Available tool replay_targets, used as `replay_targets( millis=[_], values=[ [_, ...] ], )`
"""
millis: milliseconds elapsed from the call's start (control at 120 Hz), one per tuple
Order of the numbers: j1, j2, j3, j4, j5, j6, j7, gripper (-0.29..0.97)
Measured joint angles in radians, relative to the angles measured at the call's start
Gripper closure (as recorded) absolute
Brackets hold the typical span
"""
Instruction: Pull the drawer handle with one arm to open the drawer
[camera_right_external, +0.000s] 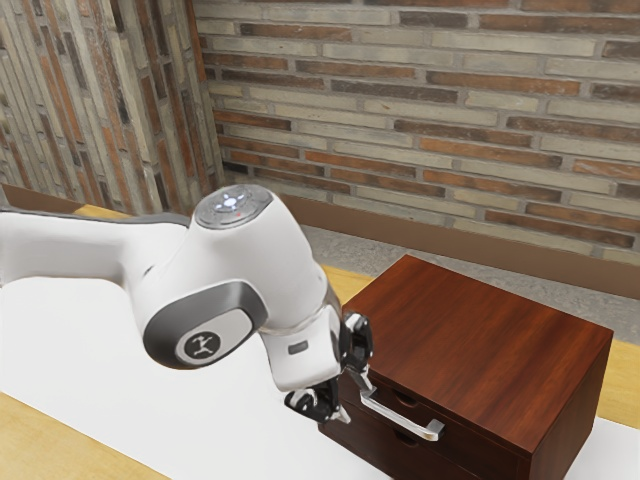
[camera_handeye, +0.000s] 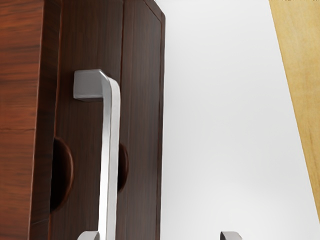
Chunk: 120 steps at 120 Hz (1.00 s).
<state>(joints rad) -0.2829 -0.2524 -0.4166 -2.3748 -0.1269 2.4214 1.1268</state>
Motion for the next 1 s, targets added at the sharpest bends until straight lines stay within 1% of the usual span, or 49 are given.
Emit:
replay_targets(
  millis=[125,567,842,1000],
  values=[
    [-0.004,0.022,-0.005,-0.009,0.001,0.047,-0.008,0.42],
    [-0.009,0.153,-0.005,-0.011,0.023,0.179,-0.026,0.42],
    [-0.01,0.162,-0.004,-0.005,0.03,0.216,-0.031,0.45],
    [-0.003,0.188,-0.003,-0.002,0.032,0.226,-0.033,0.45]
  ],
)
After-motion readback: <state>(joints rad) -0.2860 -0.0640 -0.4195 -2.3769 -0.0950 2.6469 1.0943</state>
